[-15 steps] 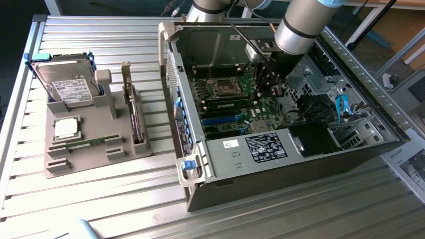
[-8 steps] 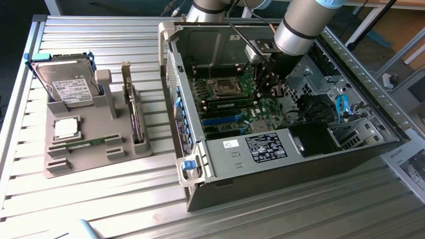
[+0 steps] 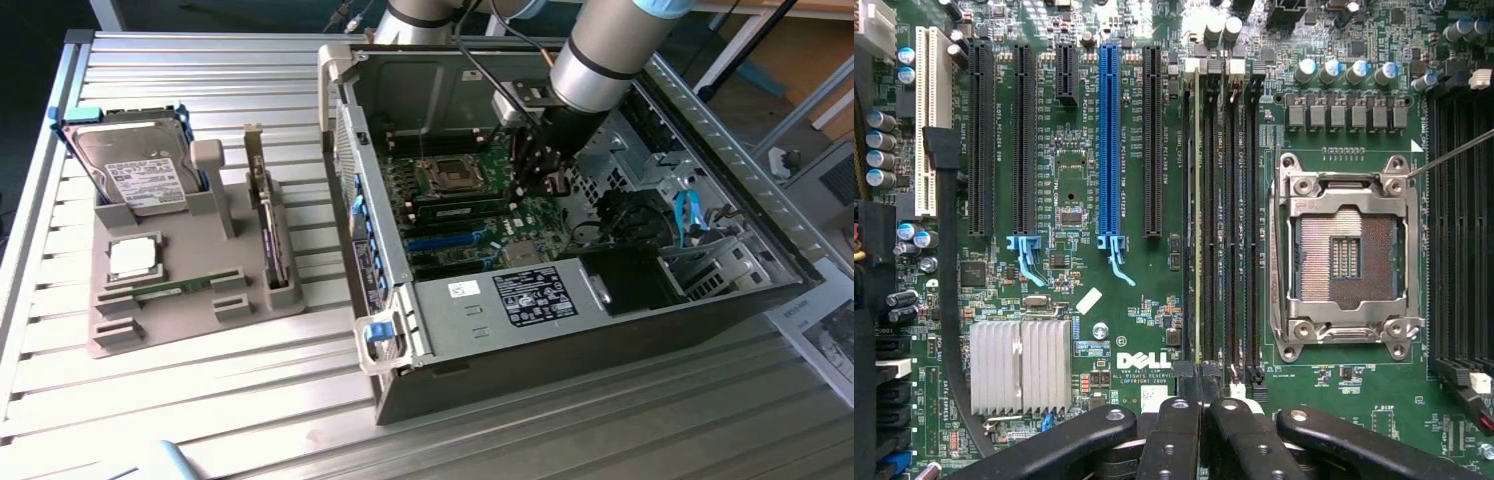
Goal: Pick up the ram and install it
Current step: 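Press down the ram until it locks into place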
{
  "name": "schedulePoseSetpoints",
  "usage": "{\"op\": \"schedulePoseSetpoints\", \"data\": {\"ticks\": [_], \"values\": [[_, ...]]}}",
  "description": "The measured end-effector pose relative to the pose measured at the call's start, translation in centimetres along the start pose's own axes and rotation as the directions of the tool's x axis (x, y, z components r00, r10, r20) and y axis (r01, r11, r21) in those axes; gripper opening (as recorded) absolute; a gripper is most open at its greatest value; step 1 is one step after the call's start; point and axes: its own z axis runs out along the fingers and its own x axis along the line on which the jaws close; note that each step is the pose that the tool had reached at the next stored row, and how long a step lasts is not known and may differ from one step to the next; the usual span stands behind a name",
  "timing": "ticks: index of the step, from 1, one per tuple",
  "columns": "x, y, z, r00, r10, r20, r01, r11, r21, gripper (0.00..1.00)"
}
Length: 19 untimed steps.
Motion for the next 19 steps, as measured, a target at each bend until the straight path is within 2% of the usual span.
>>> {"op": "schedulePoseSetpoints", "data": {"ticks": [15,19], "values": [[0.0,-0.01,0.24,1.0,0.0,0.0005,0.0,1.0,0.0,0.1],[-0.01,0.01,-0.27,1.0,0.0,0.0004,0.0,1.0,0.0001,0.1]]}}
